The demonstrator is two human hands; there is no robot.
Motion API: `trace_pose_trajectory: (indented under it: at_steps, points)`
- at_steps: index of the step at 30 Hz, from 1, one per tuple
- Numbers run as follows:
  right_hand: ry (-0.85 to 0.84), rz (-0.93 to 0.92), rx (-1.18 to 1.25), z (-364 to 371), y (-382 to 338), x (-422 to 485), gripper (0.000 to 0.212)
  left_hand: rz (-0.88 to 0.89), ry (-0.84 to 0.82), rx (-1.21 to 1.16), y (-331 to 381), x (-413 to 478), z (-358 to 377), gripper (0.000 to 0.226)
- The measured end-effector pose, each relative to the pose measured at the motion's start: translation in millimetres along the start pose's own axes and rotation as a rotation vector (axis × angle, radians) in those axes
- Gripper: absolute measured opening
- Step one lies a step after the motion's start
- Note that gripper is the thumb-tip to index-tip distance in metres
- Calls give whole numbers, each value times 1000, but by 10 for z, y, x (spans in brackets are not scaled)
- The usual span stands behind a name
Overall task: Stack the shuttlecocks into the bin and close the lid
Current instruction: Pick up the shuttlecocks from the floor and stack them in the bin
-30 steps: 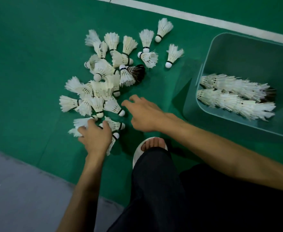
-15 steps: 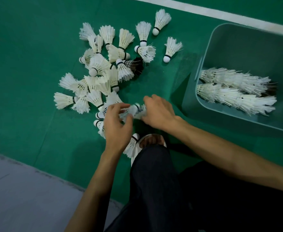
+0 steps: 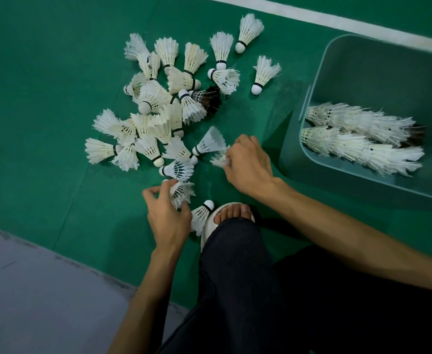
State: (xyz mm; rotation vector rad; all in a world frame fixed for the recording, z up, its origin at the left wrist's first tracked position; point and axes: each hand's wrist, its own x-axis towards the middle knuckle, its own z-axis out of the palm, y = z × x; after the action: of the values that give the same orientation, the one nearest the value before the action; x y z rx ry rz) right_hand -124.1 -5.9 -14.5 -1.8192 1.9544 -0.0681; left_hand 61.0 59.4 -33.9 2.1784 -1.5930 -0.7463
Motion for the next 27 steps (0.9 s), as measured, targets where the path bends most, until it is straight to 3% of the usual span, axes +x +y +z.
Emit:
trace_pose_trajectory:
  at_steps: [4, 7, 9, 13, 16, 20, 24, 27]
  points:
    - [103, 7, 92, -91, 10, -15, 20, -95, 179, -51, 83, 127, 4, 19]
    - [223, 8, 130, -113, -19, -25, 23, -141, 264, 7, 131, 194, -86, 23]
    - [282, 19, 162, -109, -50, -26, 23, -84, 183, 34, 53, 304, -158, 31]
    - [302, 38, 218, -116, -88, -40, 24, 123, -199, 128, -38, 481, -165, 2]
    - [288, 21, 245, -119, -91, -57, 24, 216, -375, 217, 16, 505, -91, 7]
    - [281, 14, 266, -141, -87, -51, 25, 202, -376, 218, 136, 533, -53, 5]
    - [317, -7, 360, -294, -137, -28, 42, 225, -264, 51, 391, 515, -110, 15]
    - [368, -51, 425, -569, -254, -42, 45, 238, -171, -144, 737, 501, -233, 6]
